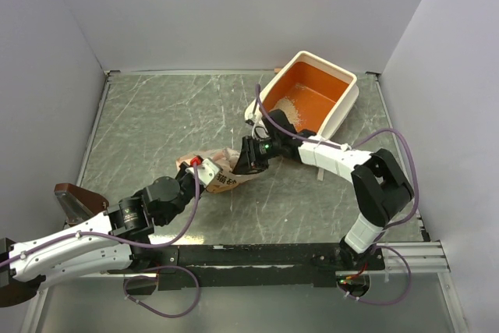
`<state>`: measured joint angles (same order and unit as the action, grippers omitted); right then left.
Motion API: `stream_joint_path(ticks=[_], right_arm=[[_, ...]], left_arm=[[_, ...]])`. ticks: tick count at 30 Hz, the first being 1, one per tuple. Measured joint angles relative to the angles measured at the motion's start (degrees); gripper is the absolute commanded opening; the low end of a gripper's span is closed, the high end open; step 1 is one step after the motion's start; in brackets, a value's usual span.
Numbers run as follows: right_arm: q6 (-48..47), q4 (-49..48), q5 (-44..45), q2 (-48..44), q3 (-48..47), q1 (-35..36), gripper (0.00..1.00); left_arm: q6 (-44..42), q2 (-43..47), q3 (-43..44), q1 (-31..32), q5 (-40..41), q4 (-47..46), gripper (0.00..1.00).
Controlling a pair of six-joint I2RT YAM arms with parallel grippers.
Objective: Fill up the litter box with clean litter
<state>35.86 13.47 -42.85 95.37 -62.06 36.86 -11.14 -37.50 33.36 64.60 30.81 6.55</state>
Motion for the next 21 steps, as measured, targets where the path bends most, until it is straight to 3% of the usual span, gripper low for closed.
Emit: stream_joint_path(ticks=[10,21], right_arm=[[11.0,-25.2,-5.2,-0.3,12.6,-1.5,0.0],[17.0,-37.0,-9.6,-10.2,22.7,-6.1,0.0]], left_arm=[[-0.2,0.3,-0.3,0.0,-1.4,0.4,0.01],[-1.4,1.3,-0.4,0.0,-1.0,0.2,0.01]])
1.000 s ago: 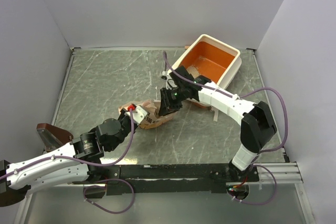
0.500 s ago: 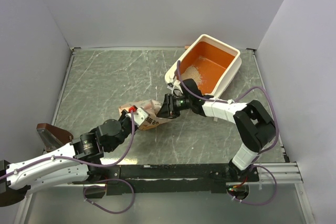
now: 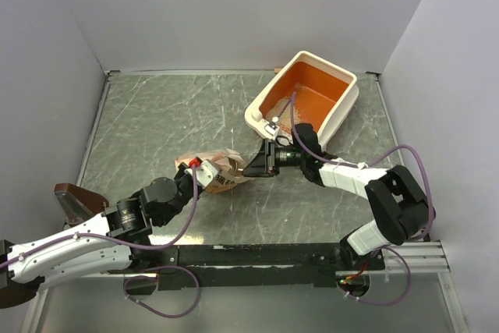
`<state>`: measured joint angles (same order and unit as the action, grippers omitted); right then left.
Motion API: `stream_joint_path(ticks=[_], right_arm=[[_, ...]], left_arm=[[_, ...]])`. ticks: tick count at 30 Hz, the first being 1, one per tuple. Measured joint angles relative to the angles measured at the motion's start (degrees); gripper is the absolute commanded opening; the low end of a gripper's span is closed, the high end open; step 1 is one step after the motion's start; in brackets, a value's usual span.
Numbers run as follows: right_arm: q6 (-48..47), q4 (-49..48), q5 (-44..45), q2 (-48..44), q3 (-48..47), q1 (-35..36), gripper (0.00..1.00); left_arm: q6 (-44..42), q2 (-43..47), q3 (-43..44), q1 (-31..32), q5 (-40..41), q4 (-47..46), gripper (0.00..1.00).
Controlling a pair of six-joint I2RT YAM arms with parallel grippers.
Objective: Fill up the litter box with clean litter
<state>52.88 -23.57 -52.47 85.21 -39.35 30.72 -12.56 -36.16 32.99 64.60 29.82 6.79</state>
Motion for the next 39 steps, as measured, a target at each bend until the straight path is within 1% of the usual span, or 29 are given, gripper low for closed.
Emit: stream_joint_path(ticks=[9,16,21,26,33,39], right_arm=[[3.6,-4.7,-2.7,-2.7,4.5,-2.4,0.0],[5.5,-6.5,-5.0,-8.2,8.4,-5.3,0.0],[5.6,-5.9,-6.2,-14.1,11.2,-7.1,0.0],[6.0,-7.0,-6.8,-16.9,13.2,-8.0,0.0],[9.6,-14.2,-7.4,-15.6,16.4,-8.6,0.0],[12.3,-20.1,-7.5,-13.1,17.3,-8.3,0.0]], left_arm=[[-0.2,0.0,0.0,0.0,0.0,-0.1,0.01],[-0.2,0.0,0.0,0.0,0.0,-0.2,0.01],[-0.3,0.0,0.0,0.0,0.0,-0.3,0.01],[-0.3,0.0,0.0,0.0,0.0,-0.5,0.01],[-0.3,0.0,-0.7,0.0,0.0,-1.5,0.01],[-0.5,0.0,-0.9,0.0,0.1,-2.0,0.01]])
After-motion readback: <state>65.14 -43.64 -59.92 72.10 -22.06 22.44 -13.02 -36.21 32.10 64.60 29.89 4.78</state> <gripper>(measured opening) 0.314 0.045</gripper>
